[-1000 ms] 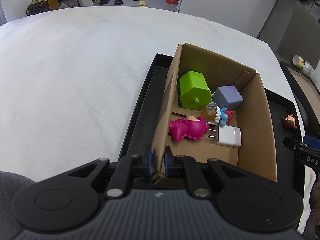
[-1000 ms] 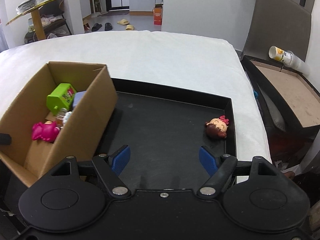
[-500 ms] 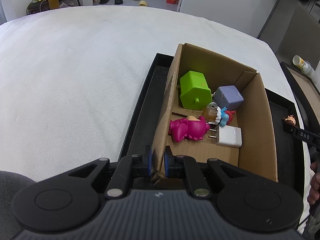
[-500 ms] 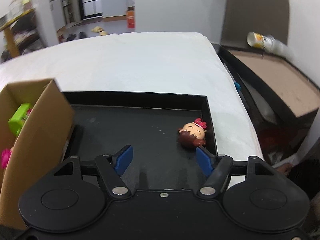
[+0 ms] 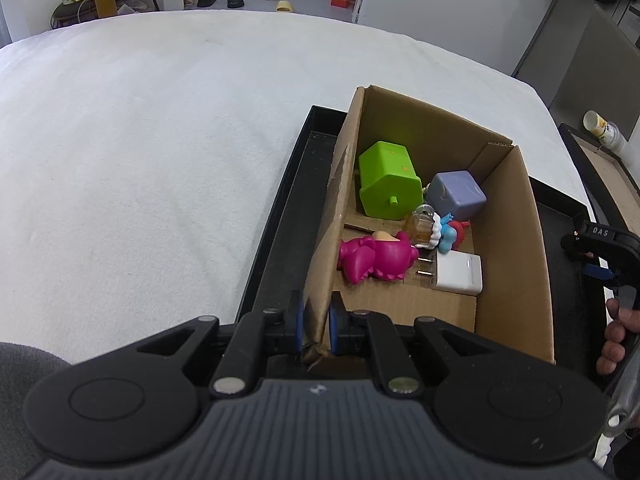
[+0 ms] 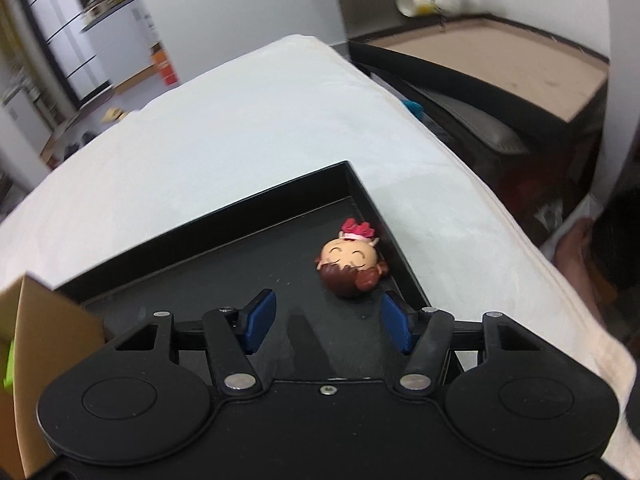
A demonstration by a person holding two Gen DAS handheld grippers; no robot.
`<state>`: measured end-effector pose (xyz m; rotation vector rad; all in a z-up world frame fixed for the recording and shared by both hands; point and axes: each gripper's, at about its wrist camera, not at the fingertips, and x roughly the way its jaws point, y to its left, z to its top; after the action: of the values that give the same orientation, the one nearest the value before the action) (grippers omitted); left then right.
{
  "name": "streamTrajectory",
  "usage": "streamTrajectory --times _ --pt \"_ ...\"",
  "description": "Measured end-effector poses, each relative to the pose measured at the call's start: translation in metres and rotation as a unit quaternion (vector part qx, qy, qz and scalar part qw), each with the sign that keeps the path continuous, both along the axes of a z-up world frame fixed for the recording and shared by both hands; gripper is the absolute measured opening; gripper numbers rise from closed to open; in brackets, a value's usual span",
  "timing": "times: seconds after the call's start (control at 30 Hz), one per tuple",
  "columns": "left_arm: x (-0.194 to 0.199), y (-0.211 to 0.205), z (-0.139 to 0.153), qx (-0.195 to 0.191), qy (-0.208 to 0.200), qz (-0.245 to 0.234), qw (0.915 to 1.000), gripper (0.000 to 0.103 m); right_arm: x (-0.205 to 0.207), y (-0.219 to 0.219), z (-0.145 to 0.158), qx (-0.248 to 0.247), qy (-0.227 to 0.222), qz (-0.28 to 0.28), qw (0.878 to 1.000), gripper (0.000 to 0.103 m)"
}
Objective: Organize rigid objects
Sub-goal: 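Close the right gripper on the red-haired doll figurine, then lift and carry the doll with the right gripper over the box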
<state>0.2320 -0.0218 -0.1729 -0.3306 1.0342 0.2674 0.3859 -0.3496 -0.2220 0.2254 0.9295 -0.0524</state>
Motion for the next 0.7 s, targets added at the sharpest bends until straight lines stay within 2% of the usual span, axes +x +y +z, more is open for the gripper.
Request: streamTrajectory --times 0.17,0.43,0.53,0.57,0.7 --pt "0.000 0.000 0.000 0.000 0.000 0.000 1.0000 0.011 0.008 -0.010 -0.006 0.034 0.005 -0.033 0.999 0.056" --pt "0.001 0.000 0.000 -0.002 0.000 -0.002 1.0000 0.011 0.016 -0.012 -0.008 0.057 0.007 -0.079 0.995 0.056" --pt "0.001 0.000 0.001 -0.001 0.000 -0.002 1.0000 0.011 0.019 -0.012 -0.007 0.050 0.008 -0.096 0.994 0.045" --pt "0.001 0.000 0.000 0.000 0.000 -0.003 1.0000 0.011 0.019 -0.013 -0.007 0.047 0.009 -0.101 0.994 0.036" --pt "0.000 0.001 -0.001 0.000 -0.001 -0.003 1.0000 0.011 0.014 -0.017 -0.007 0.043 0.007 -0.102 0.994 0.036"
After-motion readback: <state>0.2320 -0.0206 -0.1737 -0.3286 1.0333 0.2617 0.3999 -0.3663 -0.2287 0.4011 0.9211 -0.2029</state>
